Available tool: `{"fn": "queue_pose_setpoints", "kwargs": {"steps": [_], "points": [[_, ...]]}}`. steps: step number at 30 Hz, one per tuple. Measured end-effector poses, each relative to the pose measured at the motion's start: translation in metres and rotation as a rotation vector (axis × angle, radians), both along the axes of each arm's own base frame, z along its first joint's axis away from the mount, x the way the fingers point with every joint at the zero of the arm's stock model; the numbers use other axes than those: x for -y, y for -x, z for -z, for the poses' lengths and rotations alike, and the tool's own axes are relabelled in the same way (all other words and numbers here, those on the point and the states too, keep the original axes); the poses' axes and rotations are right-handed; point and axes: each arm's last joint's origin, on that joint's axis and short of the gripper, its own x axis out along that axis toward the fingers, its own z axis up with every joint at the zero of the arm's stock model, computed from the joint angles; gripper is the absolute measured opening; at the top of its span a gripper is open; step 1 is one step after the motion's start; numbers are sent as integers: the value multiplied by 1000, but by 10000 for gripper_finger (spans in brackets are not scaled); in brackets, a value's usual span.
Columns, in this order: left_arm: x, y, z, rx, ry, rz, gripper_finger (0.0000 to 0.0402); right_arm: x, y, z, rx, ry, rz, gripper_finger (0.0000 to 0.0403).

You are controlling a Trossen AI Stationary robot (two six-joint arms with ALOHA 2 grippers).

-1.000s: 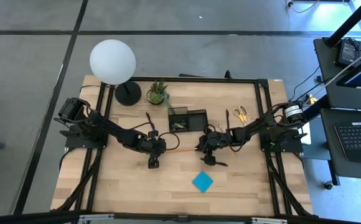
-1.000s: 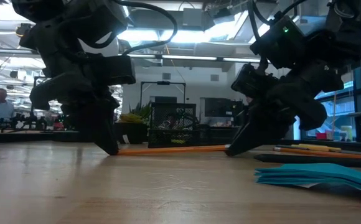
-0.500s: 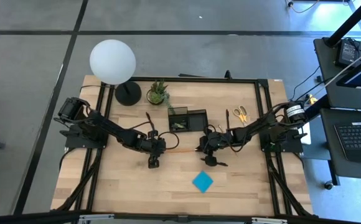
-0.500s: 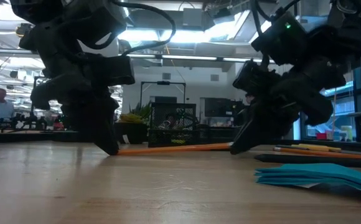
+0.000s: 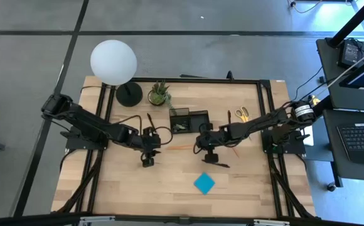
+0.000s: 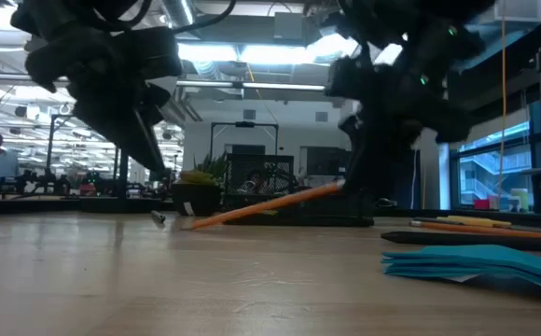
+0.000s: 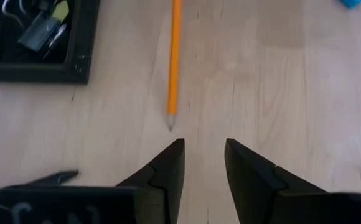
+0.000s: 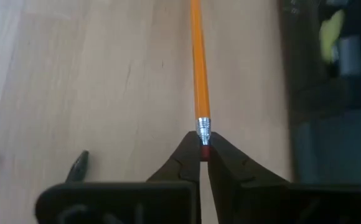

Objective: Pick and place office supplies into organizer
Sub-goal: Put the left yellow pencil into the desk organizer

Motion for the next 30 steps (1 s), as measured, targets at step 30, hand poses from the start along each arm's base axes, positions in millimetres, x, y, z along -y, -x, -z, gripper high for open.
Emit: {"fn": "queue_pose_setpoints", "kwargs": {"steps": [30], "points": [[4, 46, 48, -162, 47, -221, 97, 109, 11, -177, -135, 93, 55, 17]]}}
